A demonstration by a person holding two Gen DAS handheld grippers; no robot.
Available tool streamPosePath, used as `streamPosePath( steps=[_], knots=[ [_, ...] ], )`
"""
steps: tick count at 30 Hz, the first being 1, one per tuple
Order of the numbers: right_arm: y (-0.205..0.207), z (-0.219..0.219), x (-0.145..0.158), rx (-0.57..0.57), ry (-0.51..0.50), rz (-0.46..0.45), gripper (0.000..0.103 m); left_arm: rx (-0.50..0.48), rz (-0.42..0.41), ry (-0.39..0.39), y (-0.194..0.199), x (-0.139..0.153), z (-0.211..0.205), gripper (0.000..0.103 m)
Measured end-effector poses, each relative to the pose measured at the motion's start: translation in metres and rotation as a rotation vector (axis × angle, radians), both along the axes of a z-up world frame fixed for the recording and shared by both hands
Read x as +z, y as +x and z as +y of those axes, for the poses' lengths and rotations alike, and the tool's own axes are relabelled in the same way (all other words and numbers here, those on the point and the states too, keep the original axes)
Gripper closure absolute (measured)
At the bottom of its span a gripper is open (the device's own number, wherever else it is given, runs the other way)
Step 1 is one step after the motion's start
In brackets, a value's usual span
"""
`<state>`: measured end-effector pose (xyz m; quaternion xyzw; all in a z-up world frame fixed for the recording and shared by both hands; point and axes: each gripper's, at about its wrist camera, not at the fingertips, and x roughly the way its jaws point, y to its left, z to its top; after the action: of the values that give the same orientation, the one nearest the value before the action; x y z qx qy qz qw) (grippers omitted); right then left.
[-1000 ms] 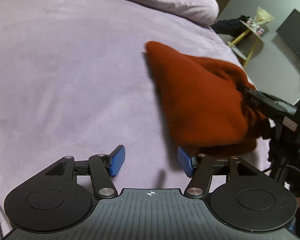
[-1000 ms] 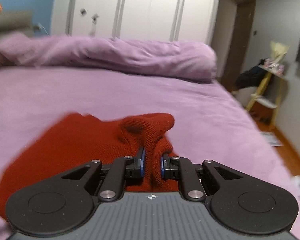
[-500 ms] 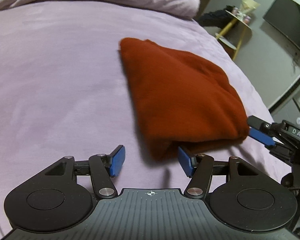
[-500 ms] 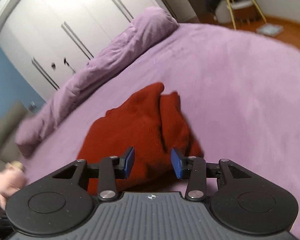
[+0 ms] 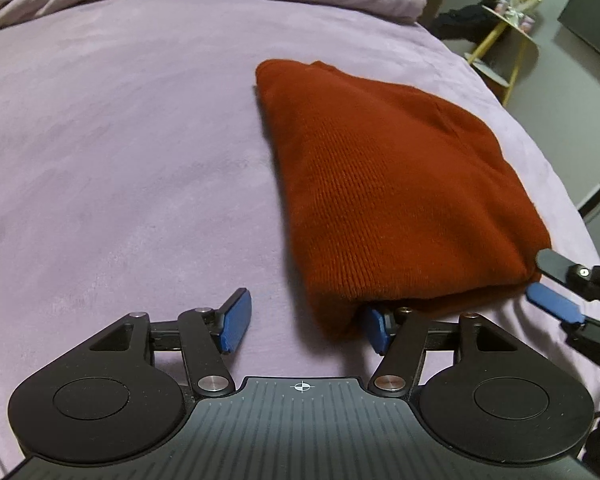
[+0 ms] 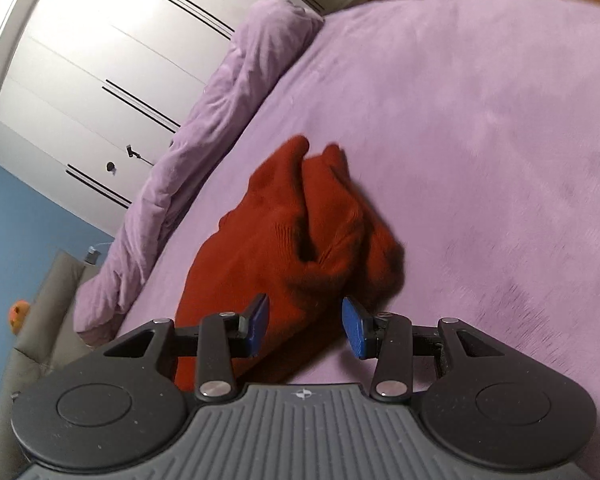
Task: Fold small clothes
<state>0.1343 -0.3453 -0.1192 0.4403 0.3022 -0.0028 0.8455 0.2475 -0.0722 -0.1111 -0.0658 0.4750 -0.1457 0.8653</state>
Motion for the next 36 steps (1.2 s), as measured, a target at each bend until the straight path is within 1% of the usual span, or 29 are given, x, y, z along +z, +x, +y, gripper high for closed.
streamPosePath(
  steps=[1, 2, 3, 4, 6, 7, 8, 9, 10, 11, 12, 13, 14, 15, 16, 17, 18, 19, 20, 22, 23, 24, 25, 27, 28, 30, 31, 34, 36],
  knots=[
    [0.001, 0.001, -0.001, 0.002, 0.004, -0.006, 0.063, 0.005, 0.002, -0.002, 0.000, 0.001, 0.000, 0.038],
    [0.006, 0.002, -0.001, 0.003, -0.003, -0.018, 0.068, 0.010, 0.004, -0.005, 0.001, 0.001, -0.001, 0.039],
    [0.011, 0.004, -0.001, -0.005, -0.025, -0.017, 0.075, 0.008, -0.009, 0.008, 0.002, 0.002, 0.000, 0.039],
    [0.017, 0.006, -0.001, -0.017, -0.060, -0.005, 0.087, 0.004, -0.007, 0.015, 0.003, 0.002, 0.000, 0.038],
    [0.024, 0.009, 0.002, -0.018, -0.101, 0.014, 0.093, 0.010, -0.009, 0.031, 0.004, 0.005, 0.002, 0.037],
    [0.023, 0.008, 0.007, -0.014, -0.087, -0.014, 0.095, 0.012, -0.013, 0.033, 0.004, 0.006, 0.004, 0.037],
    [0.019, 0.002, 0.009, -0.009, -0.013, -0.076, 0.096, 0.014, -0.018, 0.036, 0.004, 0.007, 0.006, 0.037],
    [0.012, -0.008, 0.007, -0.016, 0.114, -0.154, 0.096, 0.022, -0.025, 0.045, 0.003, 0.007, 0.008, 0.036],
    [0.007, -0.017, 0.004, -0.029, 0.201, -0.200, 0.096, 0.022, -0.030, 0.047, 0.003, 0.007, 0.010, 0.034],
    [0.003, -0.023, 0.000, -0.050, 0.229, -0.199, 0.096, 0.015, -0.030, 0.042, 0.003, 0.005, 0.013, 0.033],
    [0.003, -0.026, -0.001, -0.070, 0.167, -0.143, 0.096, 0.014, -0.022, 0.038, 0.003, 0.003, 0.014, 0.033],
    [0.005, -0.024, -0.002, -0.076, 0.070, -0.076, 0.096, 0.012, -0.009, 0.033, 0.003, 0.002, 0.015, 0.033],
    [0.009, -0.020, -0.006, -0.067, -0.035, 0.009, 0.096, 0.011, -0.004, 0.030, 0.002, 0.001, 0.016, 0.033],
    [0.012, -0.017, -0.012, -0.038, -0.088, 0.059, 0.096, 0.009, -0.006, 0.033, -0.001, 0.002, 0.017, 0.033],
    [0.011, -0.016, -0.015, -0.029, -0.081, 0.053, 0.094, 0.004, -0.007, 0.030, -0.003, 0.003, 0.020, 0.033],
    [0.008, -0.017, -0.012, -0.023, -0.075, 0.047, 0.090, -0.003, -0.002, 0.019, -0.005, 0.006, 0.024, 0.033],
    [0.007, -0.020, -0.008, -0.021, -0.072, 0.048, 0.088, -0.008, 0.011, 0.009, -0.007, 0.008, 0.029, 0.033],
    [0.003, -0.023, -0.003, -0.034, -0.073, 0.054, 0.084, -0.011, 0.021, 0.011, -0.008, 0.011, 0.035, 0.034],
    [0.000, -0.027, 0.003, -0.055, -0.090, 0.055, 0.082, -0.006, 0.016, 0.032, -0.010, 0.016, 0.040, 0.036],
    [-0.008, -0.029, 0.019, -0.112, -0.200, 0.037, 0.080, 0.025, -0.030, 0.106, -0.012, 0.031, 0.048, 0.036],
    [-0.011, -0.028, 0.028, -0.136, -0.257, 0.013, 0.080, 0.038, -0.066, 0.116, -0.010, 0.041, 0.049, 0.035],
    [-0.007, -0.025, 0.036, -0.138, -0.294, -0.017, 0.080, 0.044, -0.092, 0.102, -0.005, 0.048, 0.048, 0.034],
    [0.004, -0.022, 0.041, -0.110, -0.305, -0.034, 0.080, 0.047, -0.109, 0.083, 0.002, 0.054, 0.045, 0.032],
    [0.037, -0.005, 0.048, -0.010, -0.324, -0.060, 0.080, 0.051, -0.140, 0.036, 0.018, 0.063, 0.033, 0.032],
    [0.058, 0.008, 0.050, 0.057, -0.362, -0.075, 0.082, 0.065, -0.153, 0.014, 0.028, 0.064, 0.026, 0.032],
    [0.099, 0.031, 0.052, 0.136, -0.464, -0.058, 0.085, 0.101, -0.145, 0.004, 0.048, 0.063, 0.013, 0.032],
    [0.120, 0.041, 0.053, 0.170, -0.503, -0.054, 0.088, 0.123, -0.139, -0.008, 0.061, 0.061, 0.006, 0.032],
    [0.172, 0.060, 0.048, 0.210, -0.609, -0.003, 0.090, 0.162, -0.136, -0.005, 0.091, 0.047, -0.013, 0.032],
    [0.193, 0.061, 0.040, 0.213, -0.642, 0.033, 0.093, 0.186, -0.166, 0.017, 0.107, 0.037, -0.028, 0.031]
  ],
)
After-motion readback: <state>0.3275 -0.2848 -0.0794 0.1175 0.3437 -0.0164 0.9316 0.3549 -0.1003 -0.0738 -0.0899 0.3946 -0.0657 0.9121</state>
